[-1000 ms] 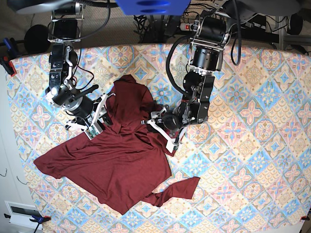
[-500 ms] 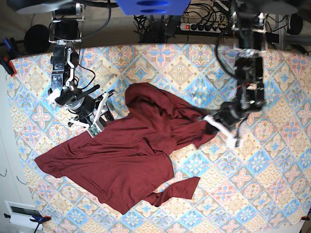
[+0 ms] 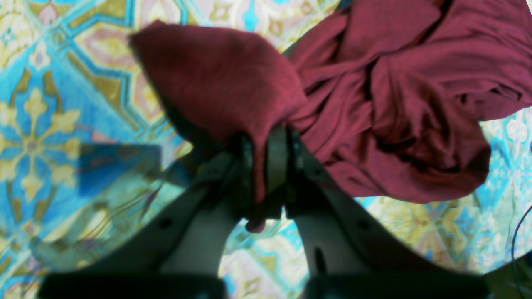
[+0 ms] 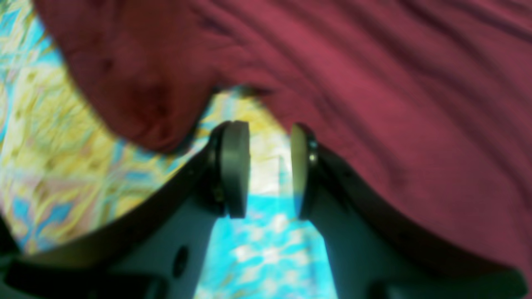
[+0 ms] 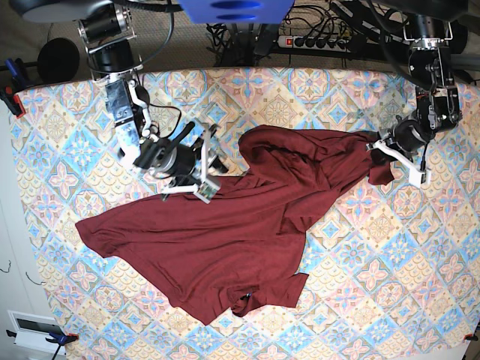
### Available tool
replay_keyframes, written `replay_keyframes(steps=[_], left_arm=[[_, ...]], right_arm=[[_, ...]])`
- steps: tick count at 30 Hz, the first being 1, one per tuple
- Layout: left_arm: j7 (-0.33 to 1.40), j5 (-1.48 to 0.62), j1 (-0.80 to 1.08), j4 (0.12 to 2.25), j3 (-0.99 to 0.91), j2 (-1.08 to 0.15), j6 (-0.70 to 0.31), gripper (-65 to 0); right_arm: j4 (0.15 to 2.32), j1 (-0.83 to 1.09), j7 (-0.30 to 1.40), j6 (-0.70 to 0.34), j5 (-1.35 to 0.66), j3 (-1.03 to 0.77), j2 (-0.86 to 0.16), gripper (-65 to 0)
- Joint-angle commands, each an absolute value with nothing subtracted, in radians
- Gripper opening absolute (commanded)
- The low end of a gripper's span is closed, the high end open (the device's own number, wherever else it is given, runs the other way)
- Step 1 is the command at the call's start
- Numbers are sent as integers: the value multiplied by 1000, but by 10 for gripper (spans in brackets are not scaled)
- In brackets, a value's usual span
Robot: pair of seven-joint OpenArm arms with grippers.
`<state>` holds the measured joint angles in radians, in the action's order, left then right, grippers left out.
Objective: Layout the t-shirt on the table in an organized manner, then fold the t-shirt properly
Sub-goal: 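Grasp the shirt with the left gripper and pull it away from the right gripper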
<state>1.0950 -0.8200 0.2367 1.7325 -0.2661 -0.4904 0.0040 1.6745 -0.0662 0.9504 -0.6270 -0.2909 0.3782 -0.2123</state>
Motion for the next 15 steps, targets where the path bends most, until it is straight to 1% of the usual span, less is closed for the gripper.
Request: replay_keyframes(steps=[1,2,3,5,6,9,10,12,13,15], left_arm=[[1084,-829,240,1750,-277,-507,2,-650],[1084,-829,249,1750,-277,-507,2,-645],[1084,-829,257,1750,-277,-507,5,-618],[1084,-828,269,1750,-278,-507,7,-560],[1084,-828,275,1750,-278,-509,7,-530],[1084,-828,292,1750,-277,-544,7,-414],[1084,-828,294,1748,-275,-552,7,-369],[1084,-828,303,1748,-277,-572,5,-300],[1084,-828,303,1750,-277,-579,5,-284],[1084,-831,305,1750,-277,-598,4,-282]], right_arm=[[1689,-82,926,-627,-300,380,-213,-484],[1682,-82,921,-622,-300,377,-211,-484],[1664,-82,921,-621,-300,377,-209,-484],[1606,-105,920,-611,-298,375,-174,-484],[1567,-133,920,-590,-298,371,-159,-484],[1471,-196,920,-472,-263,317,-148,-484],[1446,-208,918,-446,-239,294,-148,-484],[1405,-219,892,-426,-177,228,-148,-484],[1391,-222,877,-424,-156,196,-148,-484],[1368,-222,855,-424,-116,124,-148,-484]])
